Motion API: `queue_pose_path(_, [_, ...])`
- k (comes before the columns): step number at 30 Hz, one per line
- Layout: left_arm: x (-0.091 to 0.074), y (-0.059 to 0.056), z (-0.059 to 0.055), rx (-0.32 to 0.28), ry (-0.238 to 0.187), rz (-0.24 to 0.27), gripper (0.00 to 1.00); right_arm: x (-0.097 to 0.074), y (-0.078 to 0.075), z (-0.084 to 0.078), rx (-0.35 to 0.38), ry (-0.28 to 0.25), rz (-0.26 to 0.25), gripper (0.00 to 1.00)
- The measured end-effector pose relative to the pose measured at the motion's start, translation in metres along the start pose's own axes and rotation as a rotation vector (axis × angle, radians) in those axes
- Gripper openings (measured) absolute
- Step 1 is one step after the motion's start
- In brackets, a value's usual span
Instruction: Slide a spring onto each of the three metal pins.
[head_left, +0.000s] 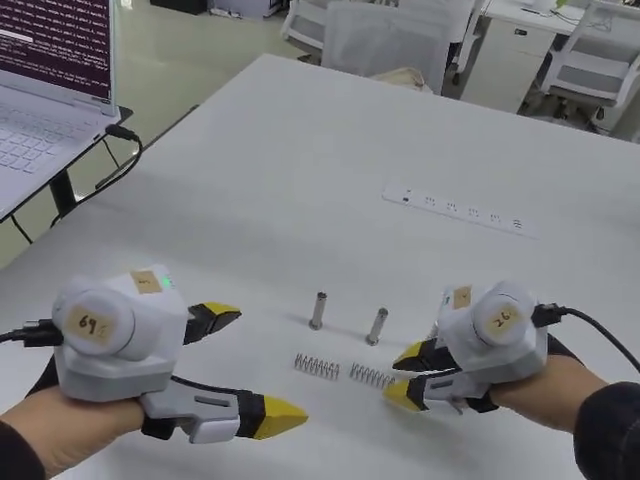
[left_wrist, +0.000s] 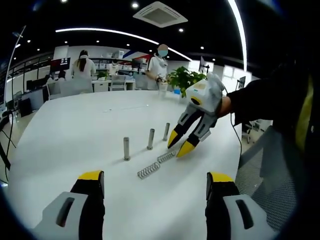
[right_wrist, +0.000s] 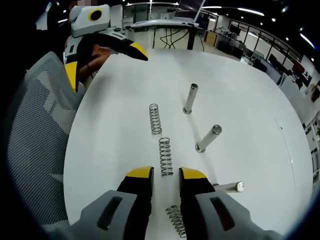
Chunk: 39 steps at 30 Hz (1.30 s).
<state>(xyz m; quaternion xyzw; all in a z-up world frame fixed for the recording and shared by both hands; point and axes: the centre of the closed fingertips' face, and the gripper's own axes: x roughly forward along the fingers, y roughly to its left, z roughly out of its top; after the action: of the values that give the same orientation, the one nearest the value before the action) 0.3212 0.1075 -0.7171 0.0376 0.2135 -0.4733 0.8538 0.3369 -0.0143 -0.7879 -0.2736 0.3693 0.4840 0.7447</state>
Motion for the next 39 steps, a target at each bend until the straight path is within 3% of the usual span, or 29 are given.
queue_pose_path(17, [0.002,-0.001,-0.001,-0.01,0.005,-0.006,0.78,0.007,0.0,-0.004,-0.033,0.019,0.007,0.13])
queue_pose_path(39, [0.003,-0.009,0.004,0.007,0.003,-0.029,0.74,-0.008,0.003,-0.001,-0.056,0.019,-0.016,0.08])
